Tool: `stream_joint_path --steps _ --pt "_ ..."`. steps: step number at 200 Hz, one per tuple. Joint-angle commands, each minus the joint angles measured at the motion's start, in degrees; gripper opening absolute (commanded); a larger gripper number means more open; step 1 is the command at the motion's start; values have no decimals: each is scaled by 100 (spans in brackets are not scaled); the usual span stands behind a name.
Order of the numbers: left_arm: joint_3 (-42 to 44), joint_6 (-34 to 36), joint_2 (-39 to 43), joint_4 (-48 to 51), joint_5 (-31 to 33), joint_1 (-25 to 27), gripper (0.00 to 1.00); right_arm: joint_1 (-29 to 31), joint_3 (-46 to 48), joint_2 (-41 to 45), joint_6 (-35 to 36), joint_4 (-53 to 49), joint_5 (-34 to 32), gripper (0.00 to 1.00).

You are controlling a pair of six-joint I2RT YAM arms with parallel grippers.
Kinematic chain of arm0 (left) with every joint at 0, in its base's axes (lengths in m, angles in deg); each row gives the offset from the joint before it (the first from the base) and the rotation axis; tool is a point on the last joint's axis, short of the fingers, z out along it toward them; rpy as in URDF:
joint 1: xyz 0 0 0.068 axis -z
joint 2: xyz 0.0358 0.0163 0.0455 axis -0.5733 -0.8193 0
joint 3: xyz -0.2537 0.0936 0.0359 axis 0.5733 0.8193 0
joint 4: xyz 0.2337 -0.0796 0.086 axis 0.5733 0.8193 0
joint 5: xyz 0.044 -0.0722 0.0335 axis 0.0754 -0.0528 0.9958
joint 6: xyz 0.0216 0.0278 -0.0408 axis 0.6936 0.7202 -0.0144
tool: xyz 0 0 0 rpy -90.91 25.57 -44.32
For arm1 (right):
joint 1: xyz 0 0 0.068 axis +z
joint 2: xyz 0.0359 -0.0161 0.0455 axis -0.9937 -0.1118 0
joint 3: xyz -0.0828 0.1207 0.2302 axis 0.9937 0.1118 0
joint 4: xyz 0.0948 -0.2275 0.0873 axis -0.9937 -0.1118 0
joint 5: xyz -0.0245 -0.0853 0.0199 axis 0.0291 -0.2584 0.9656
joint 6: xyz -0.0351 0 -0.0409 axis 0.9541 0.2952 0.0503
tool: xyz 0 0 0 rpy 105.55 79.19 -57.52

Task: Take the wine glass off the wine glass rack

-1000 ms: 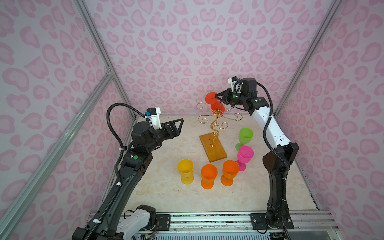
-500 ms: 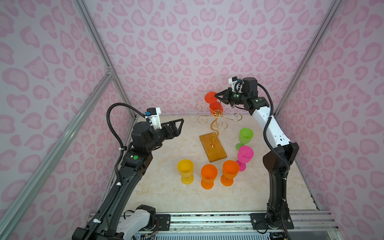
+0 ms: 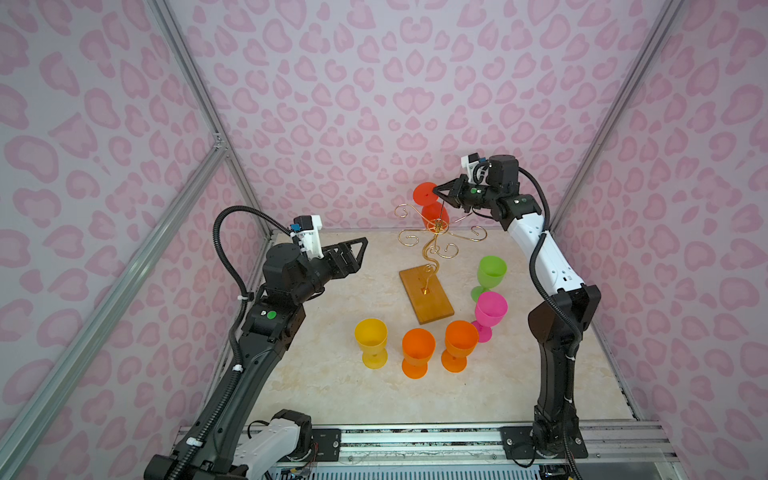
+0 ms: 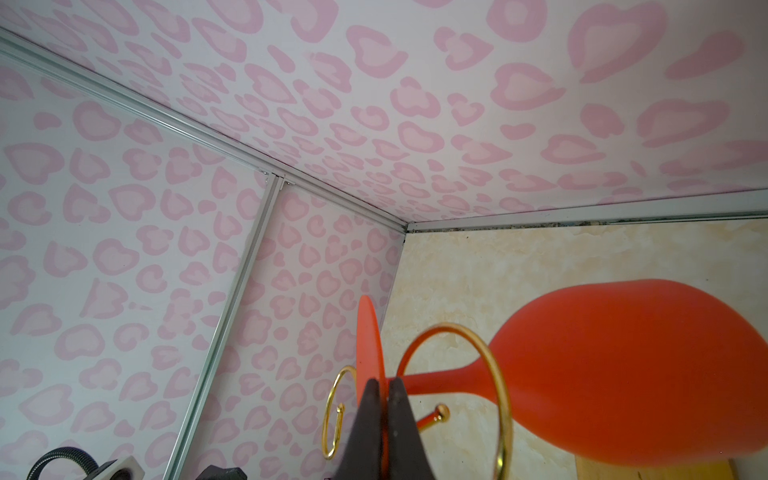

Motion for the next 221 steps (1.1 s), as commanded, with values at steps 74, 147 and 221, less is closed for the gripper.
stream_joint_path --steps 74,147,221 --pt "25 -17 32 -205 -91 2 93 125 22 62 -90 178 158 0" --pt "43 -27 42 -208 -108 2 93 67 27 169 -87 163 144 0" --pt "61 -26 68 -203 -117 -1 93 -35 74 247 -14 68 134 0"
